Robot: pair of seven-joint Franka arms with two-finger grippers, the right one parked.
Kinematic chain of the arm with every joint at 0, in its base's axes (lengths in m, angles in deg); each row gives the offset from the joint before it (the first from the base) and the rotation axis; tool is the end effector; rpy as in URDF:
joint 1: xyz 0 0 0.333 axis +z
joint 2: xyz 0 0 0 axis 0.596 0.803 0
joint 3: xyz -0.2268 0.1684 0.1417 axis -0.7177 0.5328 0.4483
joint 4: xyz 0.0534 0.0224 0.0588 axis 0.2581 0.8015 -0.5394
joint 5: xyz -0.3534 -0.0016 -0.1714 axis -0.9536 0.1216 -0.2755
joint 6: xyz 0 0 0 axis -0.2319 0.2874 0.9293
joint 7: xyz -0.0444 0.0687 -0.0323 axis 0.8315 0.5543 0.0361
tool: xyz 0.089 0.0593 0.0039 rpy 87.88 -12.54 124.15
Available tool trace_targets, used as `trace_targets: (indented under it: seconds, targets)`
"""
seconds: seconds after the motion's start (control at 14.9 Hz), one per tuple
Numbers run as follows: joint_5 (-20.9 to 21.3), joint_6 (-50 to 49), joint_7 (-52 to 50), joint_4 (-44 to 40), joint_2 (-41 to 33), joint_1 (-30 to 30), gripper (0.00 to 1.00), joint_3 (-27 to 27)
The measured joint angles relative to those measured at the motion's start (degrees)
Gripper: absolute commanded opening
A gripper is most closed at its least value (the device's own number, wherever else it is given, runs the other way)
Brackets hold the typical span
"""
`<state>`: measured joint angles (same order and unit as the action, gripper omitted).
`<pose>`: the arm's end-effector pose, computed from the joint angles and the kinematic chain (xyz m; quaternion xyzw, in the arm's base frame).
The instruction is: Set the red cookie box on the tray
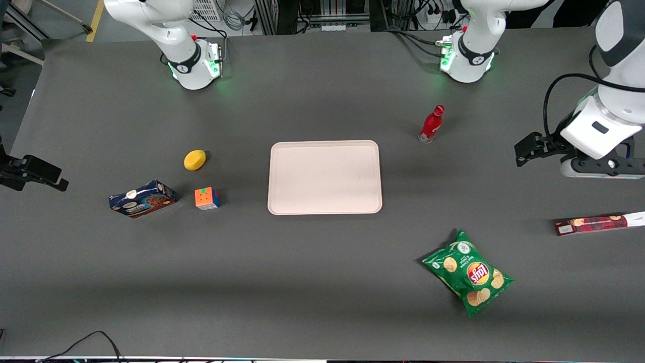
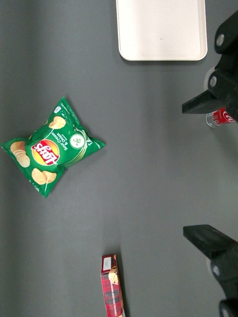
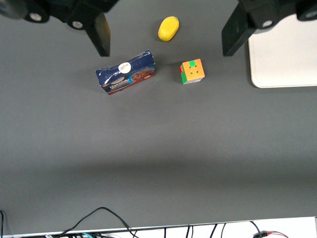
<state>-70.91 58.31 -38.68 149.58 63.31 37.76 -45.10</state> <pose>0.5630 -0.0676 0.5728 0.9995 -0.0193 0.0233 0.0043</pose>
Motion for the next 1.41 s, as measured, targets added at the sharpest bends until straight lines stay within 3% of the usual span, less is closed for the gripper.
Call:
trace_targets:
  seconds: [1.41]
  targets:
    - [0.1,-2.3,1.0,0.0,0.2,0.0,1.00,0.7]
